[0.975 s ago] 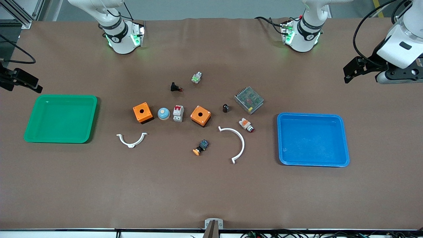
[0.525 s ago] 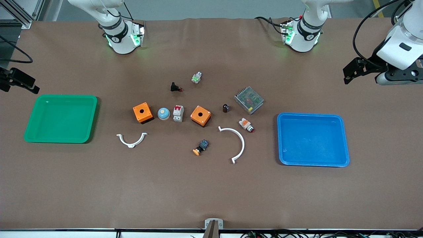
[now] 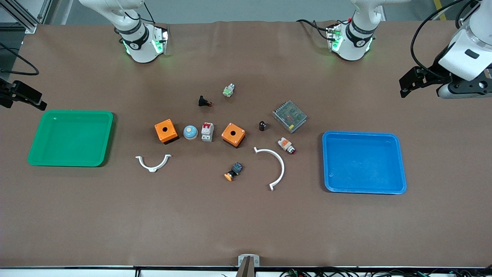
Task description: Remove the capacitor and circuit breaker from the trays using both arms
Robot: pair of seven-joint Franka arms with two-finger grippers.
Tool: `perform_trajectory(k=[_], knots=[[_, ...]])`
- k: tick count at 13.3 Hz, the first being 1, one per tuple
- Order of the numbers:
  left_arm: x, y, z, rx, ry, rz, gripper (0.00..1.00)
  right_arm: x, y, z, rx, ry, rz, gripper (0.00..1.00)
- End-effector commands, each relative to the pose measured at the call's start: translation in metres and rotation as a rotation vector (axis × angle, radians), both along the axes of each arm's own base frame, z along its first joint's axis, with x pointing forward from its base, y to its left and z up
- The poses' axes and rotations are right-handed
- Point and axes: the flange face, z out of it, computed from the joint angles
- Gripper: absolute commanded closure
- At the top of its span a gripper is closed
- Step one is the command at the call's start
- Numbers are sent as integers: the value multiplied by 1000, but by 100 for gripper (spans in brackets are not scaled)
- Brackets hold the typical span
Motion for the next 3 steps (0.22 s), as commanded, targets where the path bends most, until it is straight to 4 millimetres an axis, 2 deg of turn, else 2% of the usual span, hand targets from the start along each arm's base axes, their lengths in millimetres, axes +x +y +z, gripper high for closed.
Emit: perform_trajectory(k=[1, 3], knots=[[-2, 0, 3, -10, 21, -21, 0, 7, -3, 1, -16, -7, 8, 0], [-2, -1, 3, -10, 22, -21, 0, 9, -3, 0, -15, -6, 8, 0]])
